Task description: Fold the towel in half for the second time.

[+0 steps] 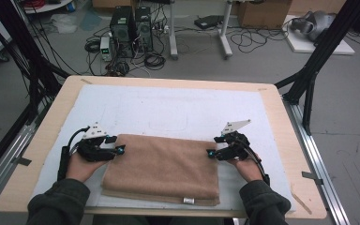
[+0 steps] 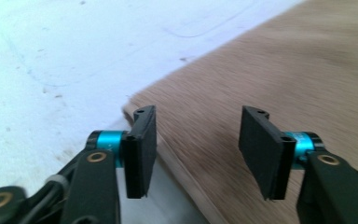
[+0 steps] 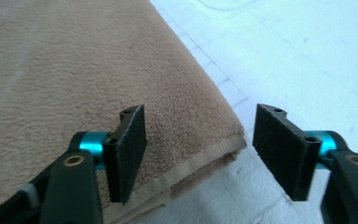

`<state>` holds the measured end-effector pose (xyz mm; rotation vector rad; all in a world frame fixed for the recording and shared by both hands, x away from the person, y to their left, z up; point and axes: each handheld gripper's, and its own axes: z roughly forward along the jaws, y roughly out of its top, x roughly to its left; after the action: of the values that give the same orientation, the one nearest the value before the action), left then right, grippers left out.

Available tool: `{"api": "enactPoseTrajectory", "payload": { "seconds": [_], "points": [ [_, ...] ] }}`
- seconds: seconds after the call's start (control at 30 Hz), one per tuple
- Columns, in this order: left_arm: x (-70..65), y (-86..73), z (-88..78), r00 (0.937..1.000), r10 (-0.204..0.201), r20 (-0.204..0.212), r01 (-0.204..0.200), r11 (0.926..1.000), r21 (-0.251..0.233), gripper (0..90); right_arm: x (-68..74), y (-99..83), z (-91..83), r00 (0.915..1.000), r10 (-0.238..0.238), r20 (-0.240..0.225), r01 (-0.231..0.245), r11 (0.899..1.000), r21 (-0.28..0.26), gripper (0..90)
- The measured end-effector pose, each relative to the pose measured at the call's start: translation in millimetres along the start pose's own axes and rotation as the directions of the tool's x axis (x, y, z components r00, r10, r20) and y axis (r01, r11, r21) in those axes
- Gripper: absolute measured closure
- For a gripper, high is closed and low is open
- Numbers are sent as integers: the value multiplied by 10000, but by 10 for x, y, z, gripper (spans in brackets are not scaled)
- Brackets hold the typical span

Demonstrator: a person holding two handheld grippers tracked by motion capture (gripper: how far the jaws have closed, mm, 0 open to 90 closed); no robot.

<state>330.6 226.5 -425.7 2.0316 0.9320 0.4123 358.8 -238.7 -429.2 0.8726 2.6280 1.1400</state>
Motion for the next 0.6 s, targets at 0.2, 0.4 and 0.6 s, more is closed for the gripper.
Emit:
{"api": "enactPoseTrajectory", "payload": {
  "seconds": [0.2, 0.4, 0.6],
  "points": [
    [85, -70, 209, 9945, -951, 435, 917, 9930, 745, 421, -35, -34, 97, 9970, 434, -636, -405, 9981, 459, 415],
    [41, -71, 182, 9928, -863, 825, 827, 9955, 459, 763, -6, 7, 111, 9856, -96, -1686, 152, 9994, 320, 808],
    [77, 142, 123, 9960, -882, -115, 873, 9940, -664, 802, -161, 174, -18, 9973, -243, -687, 195, 9974, -695, 817]
  ]
}}
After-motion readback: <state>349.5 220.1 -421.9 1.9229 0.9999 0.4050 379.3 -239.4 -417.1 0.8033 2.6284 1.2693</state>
